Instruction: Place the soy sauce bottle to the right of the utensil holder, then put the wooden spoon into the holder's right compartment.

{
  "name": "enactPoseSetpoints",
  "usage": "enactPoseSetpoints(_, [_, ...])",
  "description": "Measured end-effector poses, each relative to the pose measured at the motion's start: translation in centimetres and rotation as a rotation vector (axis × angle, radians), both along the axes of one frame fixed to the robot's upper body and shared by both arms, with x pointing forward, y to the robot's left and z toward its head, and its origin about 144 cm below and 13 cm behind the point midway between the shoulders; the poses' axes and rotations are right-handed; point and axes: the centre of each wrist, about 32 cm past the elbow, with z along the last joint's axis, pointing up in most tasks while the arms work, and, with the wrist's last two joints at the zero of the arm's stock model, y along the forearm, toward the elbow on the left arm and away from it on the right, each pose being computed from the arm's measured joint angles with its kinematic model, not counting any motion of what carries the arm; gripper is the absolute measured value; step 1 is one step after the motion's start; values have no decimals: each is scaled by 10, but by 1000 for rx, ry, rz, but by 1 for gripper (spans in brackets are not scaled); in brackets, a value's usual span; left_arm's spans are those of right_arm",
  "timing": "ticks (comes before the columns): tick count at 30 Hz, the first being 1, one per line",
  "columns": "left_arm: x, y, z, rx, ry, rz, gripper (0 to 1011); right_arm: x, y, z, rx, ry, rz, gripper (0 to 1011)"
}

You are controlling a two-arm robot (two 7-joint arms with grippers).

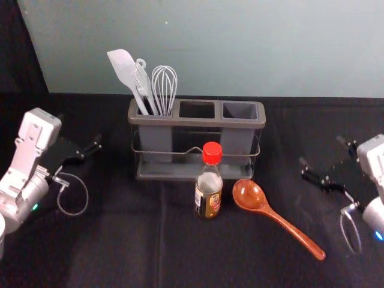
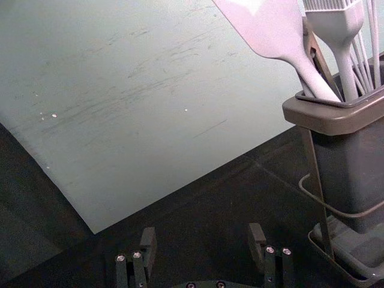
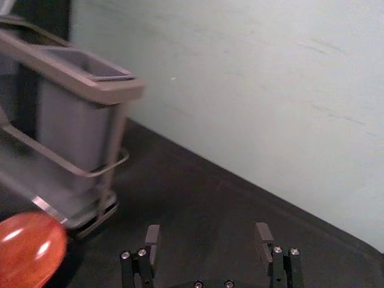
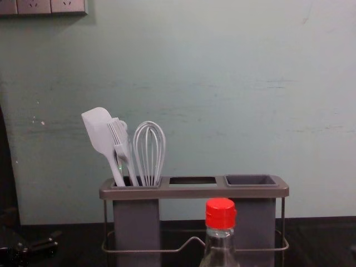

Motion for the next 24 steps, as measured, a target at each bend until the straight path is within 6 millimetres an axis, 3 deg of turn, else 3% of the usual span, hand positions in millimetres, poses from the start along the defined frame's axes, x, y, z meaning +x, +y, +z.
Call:
enactPoseSetpoints(13, [0,0,0,0,0,0,1005,-25,-17,31,15,122,250,1003])
enactPoseSetpoints(24, [0,0,0,0,0,0,1005,-19,3,33,136,155,464,1003])
